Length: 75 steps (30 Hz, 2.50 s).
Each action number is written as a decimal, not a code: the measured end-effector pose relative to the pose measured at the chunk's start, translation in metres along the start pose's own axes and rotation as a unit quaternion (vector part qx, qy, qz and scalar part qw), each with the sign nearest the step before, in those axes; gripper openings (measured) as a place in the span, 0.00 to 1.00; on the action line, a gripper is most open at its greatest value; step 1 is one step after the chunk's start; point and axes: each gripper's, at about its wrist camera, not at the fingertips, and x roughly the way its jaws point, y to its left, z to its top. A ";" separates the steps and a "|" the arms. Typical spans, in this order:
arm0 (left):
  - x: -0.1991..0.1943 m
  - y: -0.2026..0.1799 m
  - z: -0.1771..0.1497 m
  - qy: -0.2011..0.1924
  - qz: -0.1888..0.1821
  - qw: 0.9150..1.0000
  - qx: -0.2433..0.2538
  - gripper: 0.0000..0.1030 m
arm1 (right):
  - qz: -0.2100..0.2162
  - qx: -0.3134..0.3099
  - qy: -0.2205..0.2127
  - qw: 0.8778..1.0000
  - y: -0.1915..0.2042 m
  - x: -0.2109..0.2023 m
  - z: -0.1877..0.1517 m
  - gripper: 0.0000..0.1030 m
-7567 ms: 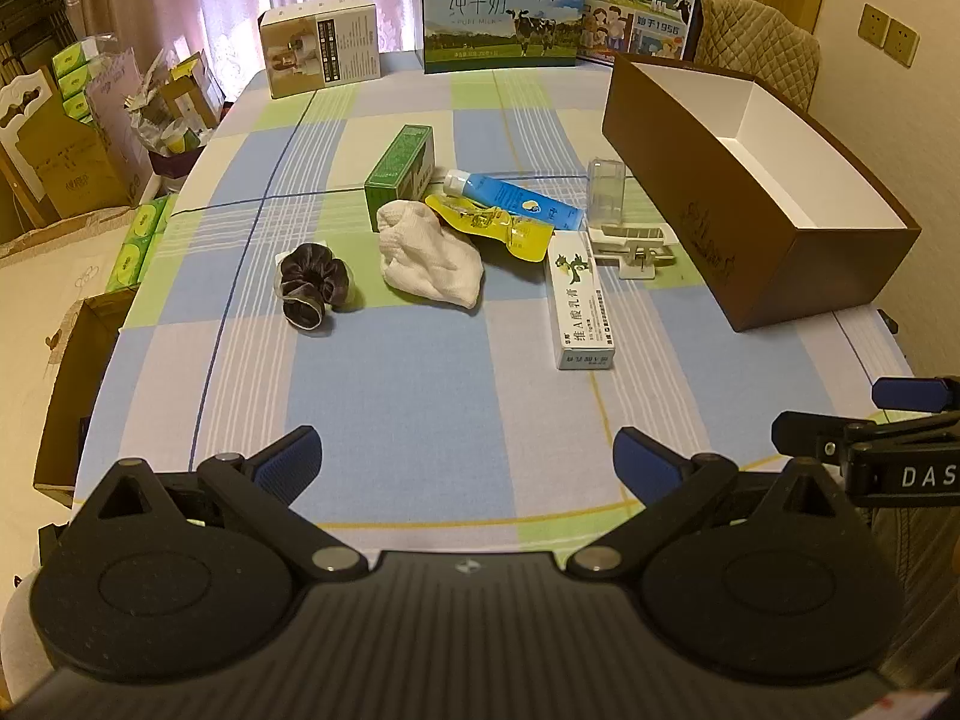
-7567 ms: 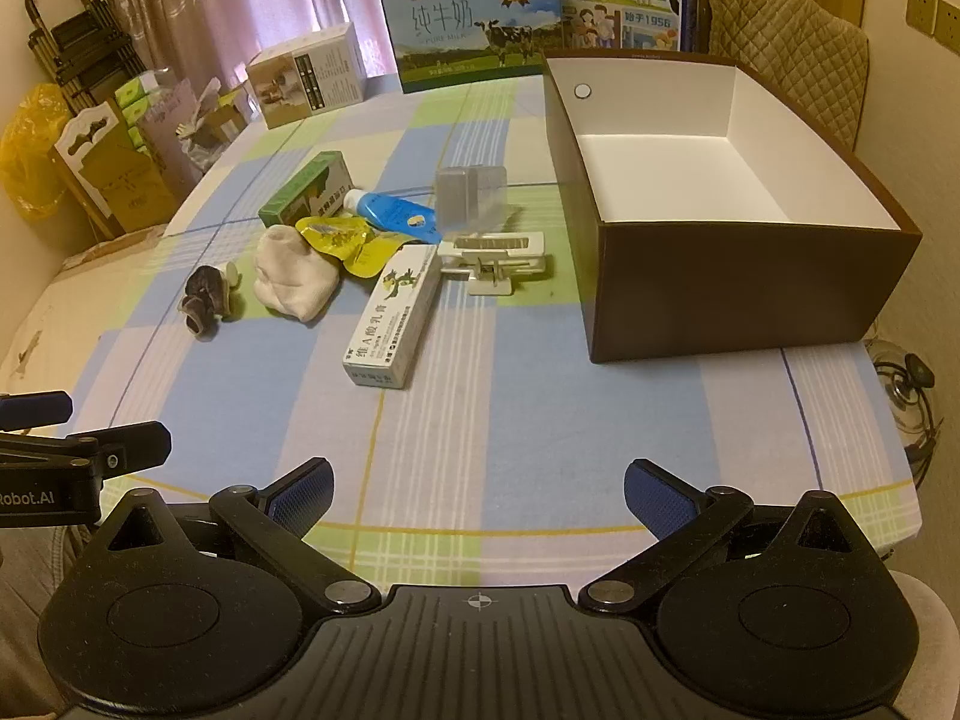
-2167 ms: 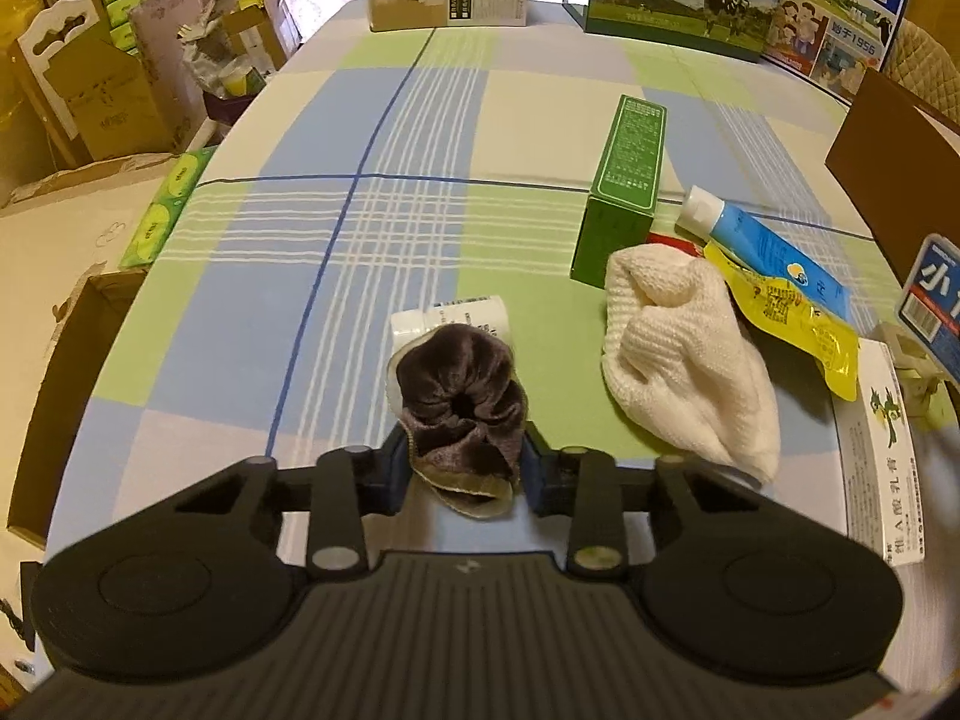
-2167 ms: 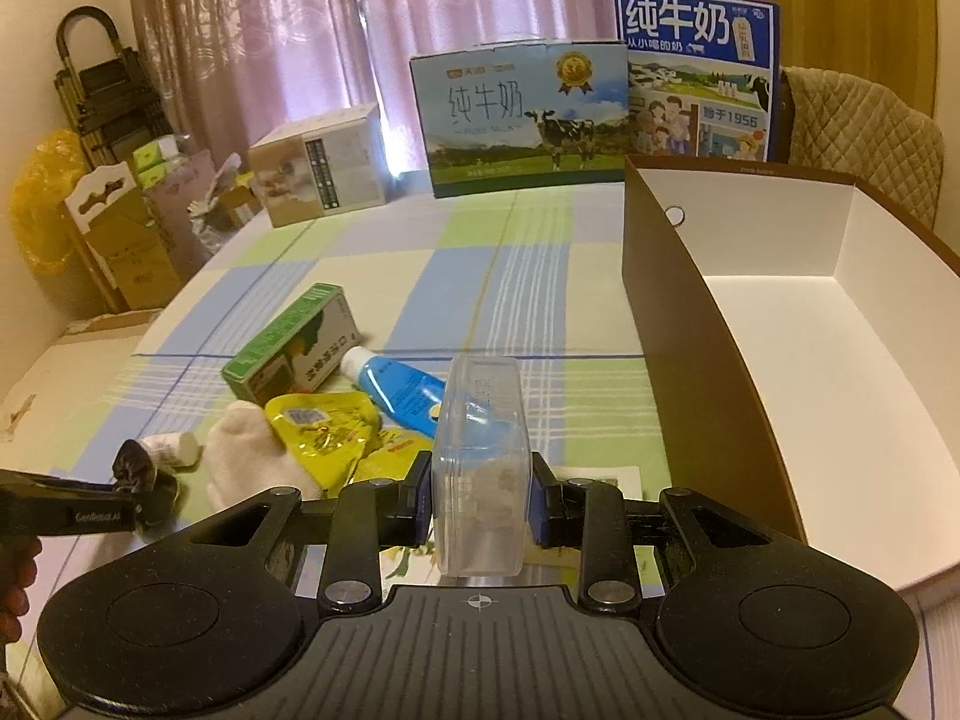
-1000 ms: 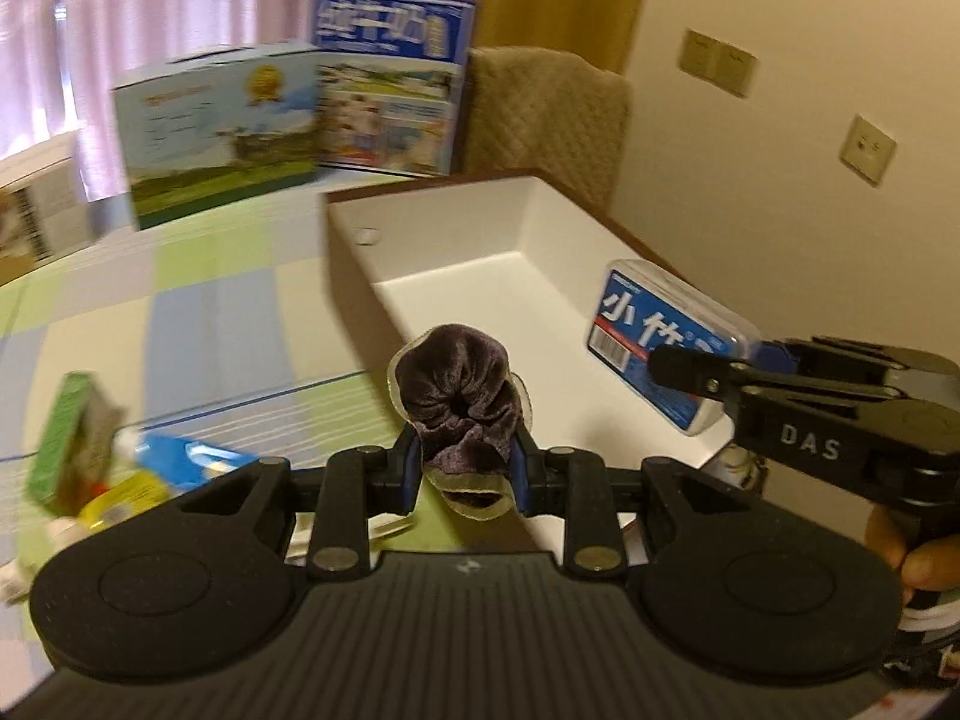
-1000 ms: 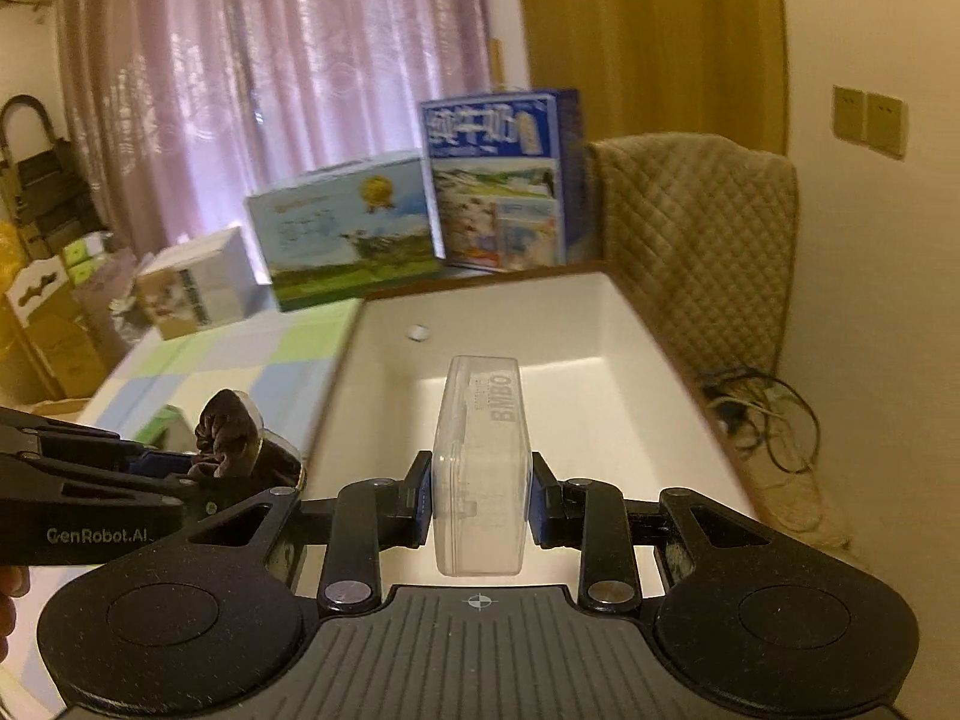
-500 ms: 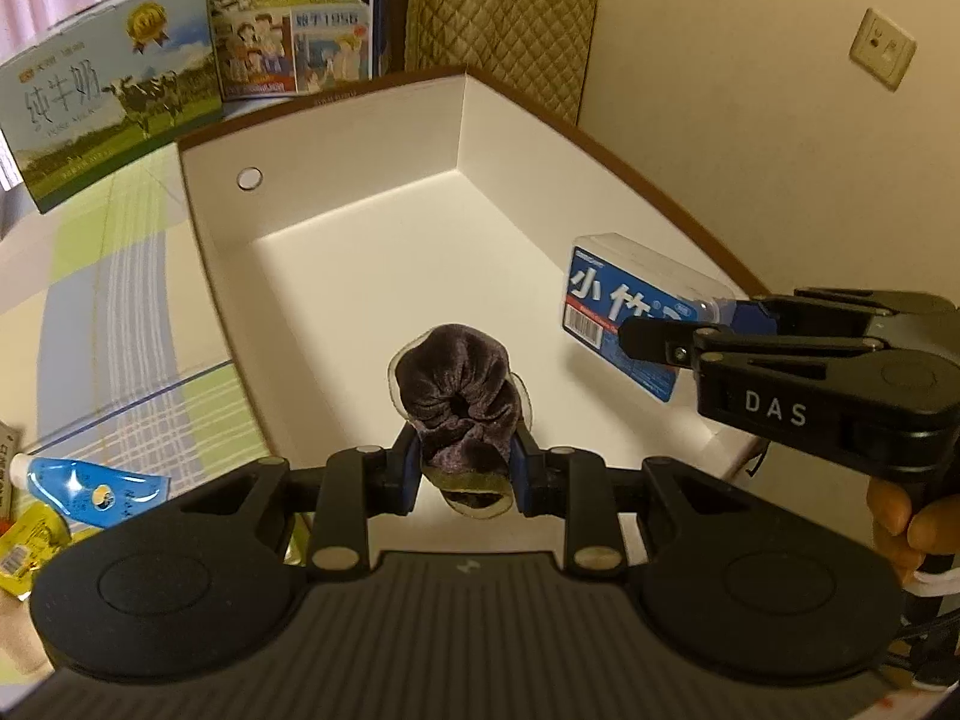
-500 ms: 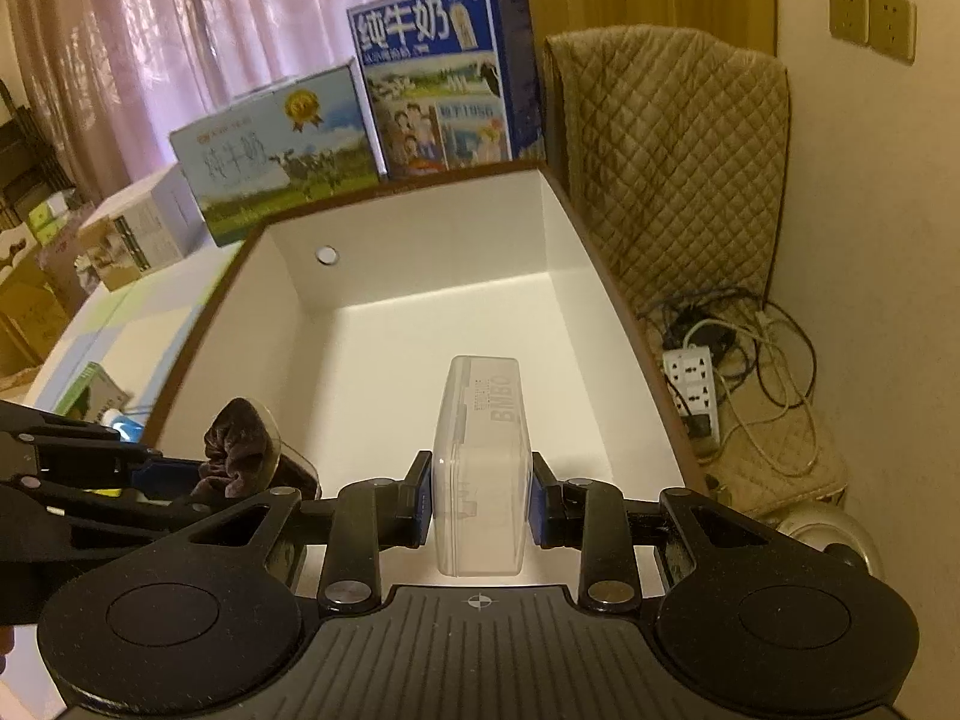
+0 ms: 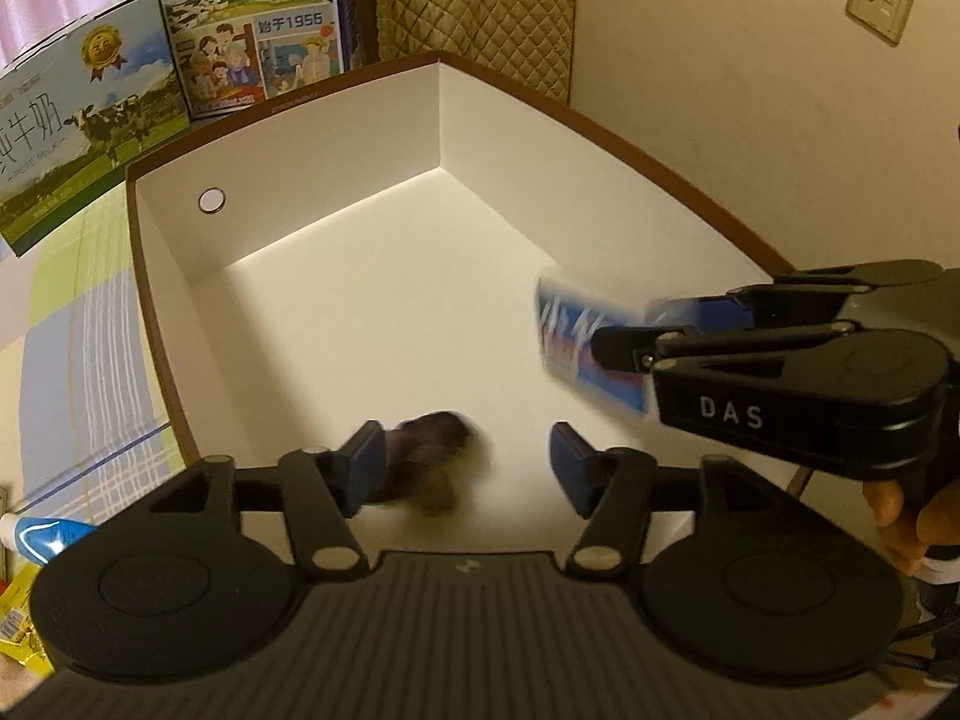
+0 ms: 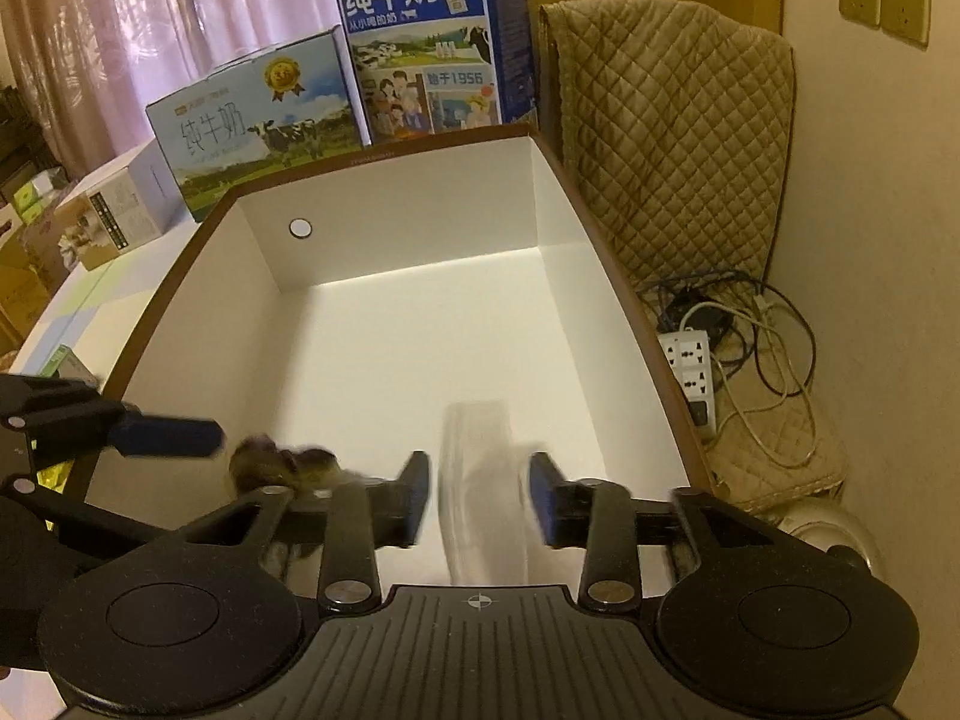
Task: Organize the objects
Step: 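Carry the scrunchie in the left tool while the right tool carries the clear box into the storage box, then open the left tool to drop the scrunchie while the right tool releases the clear box, then withdraw both tools from the storage box back over the table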
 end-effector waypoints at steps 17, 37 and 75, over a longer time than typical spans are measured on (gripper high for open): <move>-0.030 0.007 -0.013 -0.030 0.006 0.999 -0.012 0.78 | 0.001 0.021 -0.047 0.999 0.014 -0.061 -0.002 0.58; -0.160 0.061 -0.070 -0.103 0.019 0.993 -0.059 0.82 | 0.034 0.028 -0.104 0.994 0.096 -0.144 -0.036 0.65; -0.170 0.148 -0.211 -0.023 0.079 0.981 -0.175 0.83 | 0.071 0.011 -0.013 0.997 0.202 -0.074 -0.114 0.66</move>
